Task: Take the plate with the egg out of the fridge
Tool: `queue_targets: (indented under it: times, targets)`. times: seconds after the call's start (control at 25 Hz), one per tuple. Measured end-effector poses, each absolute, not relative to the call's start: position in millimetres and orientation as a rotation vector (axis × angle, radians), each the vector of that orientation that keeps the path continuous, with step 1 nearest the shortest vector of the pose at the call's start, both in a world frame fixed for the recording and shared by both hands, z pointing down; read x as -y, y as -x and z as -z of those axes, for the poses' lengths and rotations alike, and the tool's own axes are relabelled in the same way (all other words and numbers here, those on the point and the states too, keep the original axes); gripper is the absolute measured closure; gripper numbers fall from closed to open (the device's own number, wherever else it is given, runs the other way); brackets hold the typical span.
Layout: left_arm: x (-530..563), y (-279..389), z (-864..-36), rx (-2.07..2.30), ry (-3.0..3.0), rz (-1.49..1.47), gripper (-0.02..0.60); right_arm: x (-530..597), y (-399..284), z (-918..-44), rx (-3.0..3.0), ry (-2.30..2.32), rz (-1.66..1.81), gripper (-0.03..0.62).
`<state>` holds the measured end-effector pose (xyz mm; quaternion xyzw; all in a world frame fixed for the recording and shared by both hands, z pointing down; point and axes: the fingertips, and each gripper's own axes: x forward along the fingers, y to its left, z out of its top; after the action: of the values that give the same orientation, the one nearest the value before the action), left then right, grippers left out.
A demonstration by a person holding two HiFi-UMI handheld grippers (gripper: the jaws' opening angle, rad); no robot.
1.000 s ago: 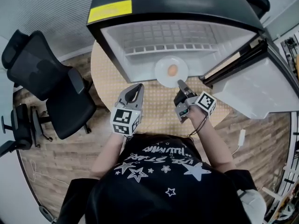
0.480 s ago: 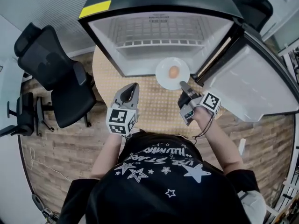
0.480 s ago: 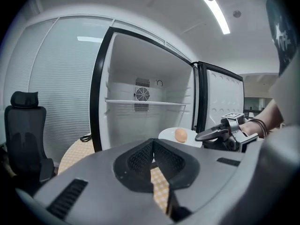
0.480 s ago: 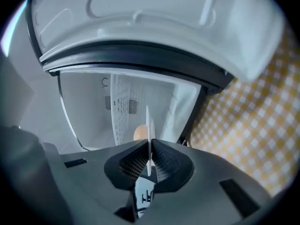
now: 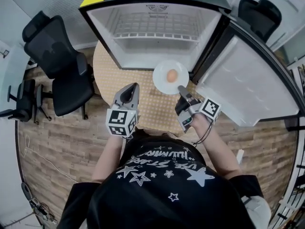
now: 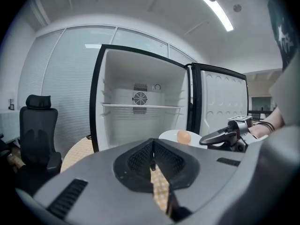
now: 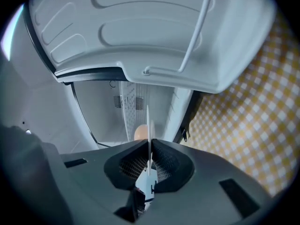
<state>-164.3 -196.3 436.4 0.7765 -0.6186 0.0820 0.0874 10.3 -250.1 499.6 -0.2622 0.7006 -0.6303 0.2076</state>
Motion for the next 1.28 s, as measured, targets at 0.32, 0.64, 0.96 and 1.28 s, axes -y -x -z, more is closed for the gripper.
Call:
queue_targets:
  times: [0.32,0.64,0.96,1.28]
  targets:
    - [152,140,-447,1.975,-2.178,-0.199,0.575,216,-18,-508,-2.025,0.611,1.858,0.556]
    - [124,137,-448,2.055,-2.084,-0.217,0.575,212,-13,-507,-2.037,0.529,1.908,0.556]
    - [94,154,-454,2.103,-2.013,-0.190,0.575,197,12,-505,-2.108,0.469,1.919,0.556]
    - [20,156,-468,2.113,-1.933,-0.172,0.575,137,15,-506,-2.091,0.461,1.962,0.556]
